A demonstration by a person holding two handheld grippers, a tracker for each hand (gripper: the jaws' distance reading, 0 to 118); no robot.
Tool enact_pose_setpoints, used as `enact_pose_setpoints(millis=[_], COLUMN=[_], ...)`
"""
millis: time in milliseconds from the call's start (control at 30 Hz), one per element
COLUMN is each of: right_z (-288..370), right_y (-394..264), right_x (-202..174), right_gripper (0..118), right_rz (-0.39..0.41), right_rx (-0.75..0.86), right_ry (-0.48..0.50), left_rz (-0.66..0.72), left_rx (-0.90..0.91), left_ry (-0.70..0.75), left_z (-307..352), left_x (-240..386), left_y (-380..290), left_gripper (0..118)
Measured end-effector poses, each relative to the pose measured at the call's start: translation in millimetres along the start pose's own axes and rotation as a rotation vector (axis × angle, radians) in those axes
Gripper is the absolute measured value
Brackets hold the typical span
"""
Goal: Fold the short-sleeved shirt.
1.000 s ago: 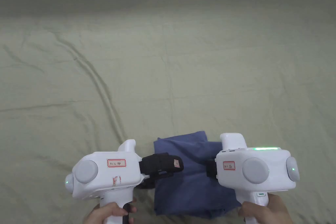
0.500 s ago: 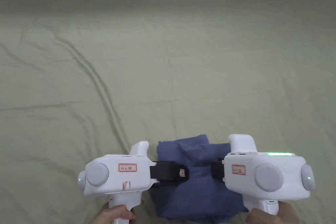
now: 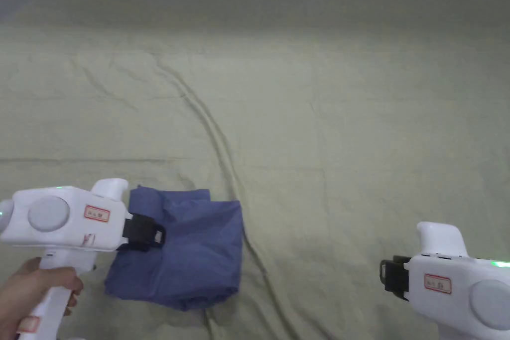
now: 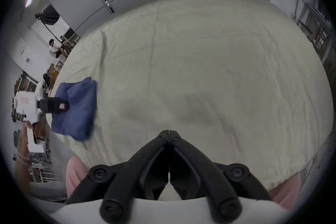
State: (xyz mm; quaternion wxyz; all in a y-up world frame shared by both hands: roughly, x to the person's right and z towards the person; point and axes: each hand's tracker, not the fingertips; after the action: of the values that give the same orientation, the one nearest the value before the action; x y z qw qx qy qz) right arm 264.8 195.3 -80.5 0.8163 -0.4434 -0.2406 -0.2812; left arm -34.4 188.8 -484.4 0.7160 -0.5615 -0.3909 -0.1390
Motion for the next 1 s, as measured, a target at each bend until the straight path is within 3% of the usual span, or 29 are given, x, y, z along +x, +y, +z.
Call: enact_pose_setpoints(millis=[100,233,333,367,467,500,633,667,700,767,800,933,1000], right_z=[-5,-13,-14,-14,-15,-15,-12,-12,-11,-9,-7,11,20], right_y=[-3,-2,-3,-3,-4,-4,-5,-5,-7,-9,-11,-18,-20], right_x=[-5,-5,-4,-4,2,4,9,11,13,14,15,19,22], right_gripper=[0,0,0,0,0,0,0,0,0,0,0,0,0], right_rz=[0.017,0.017,0.025,0.027,0.020,0.014,0.004,0.000,-0.007,-0.015,-0.013,-0.006,-0.008], right_rx=[-0.018,-0.039,-0.050,-0.051,-0.059,-0.060,-0.057,-0.058,-0.057,-0.056,-0.053,-0.021,-0.008], right_ry=[-0.009,-0.011,-0.016,-0.019,-0.022,-0.020,-0.022,-0.015,-0.006,0.004,0.005,0.030,0.037], left_rz=[-0.052,-0.052,-0.164,-0.140,-0.053,-0.038,0.096,0.137,0.151,0.155,0.153,0.095,0.059], left_rx=[-0.058,-0.085,-0.096,-0.085,-0.048,-0.031,0.028,0.048,0.083,0.131,0.147,0.202,0.249], left_ry=[0.229,0.360,0.527,0.533,0.571,0.556,0.416,0.375,0.314,0.235,0.218,0.116,0.178], left_z=[6,13,8,10,20,25,52,56,61,65,64,66,73], left_x=[-39,-73,-89,-95,-97,-97,-76,-69,-61,-37,-22,46,87], left_y=[13,21,27,26,20,19,11,6,4,-8,-14,-41,-54], left_gripper=[26,26,27,32,86,92,91,89,72,20,12,10,9])
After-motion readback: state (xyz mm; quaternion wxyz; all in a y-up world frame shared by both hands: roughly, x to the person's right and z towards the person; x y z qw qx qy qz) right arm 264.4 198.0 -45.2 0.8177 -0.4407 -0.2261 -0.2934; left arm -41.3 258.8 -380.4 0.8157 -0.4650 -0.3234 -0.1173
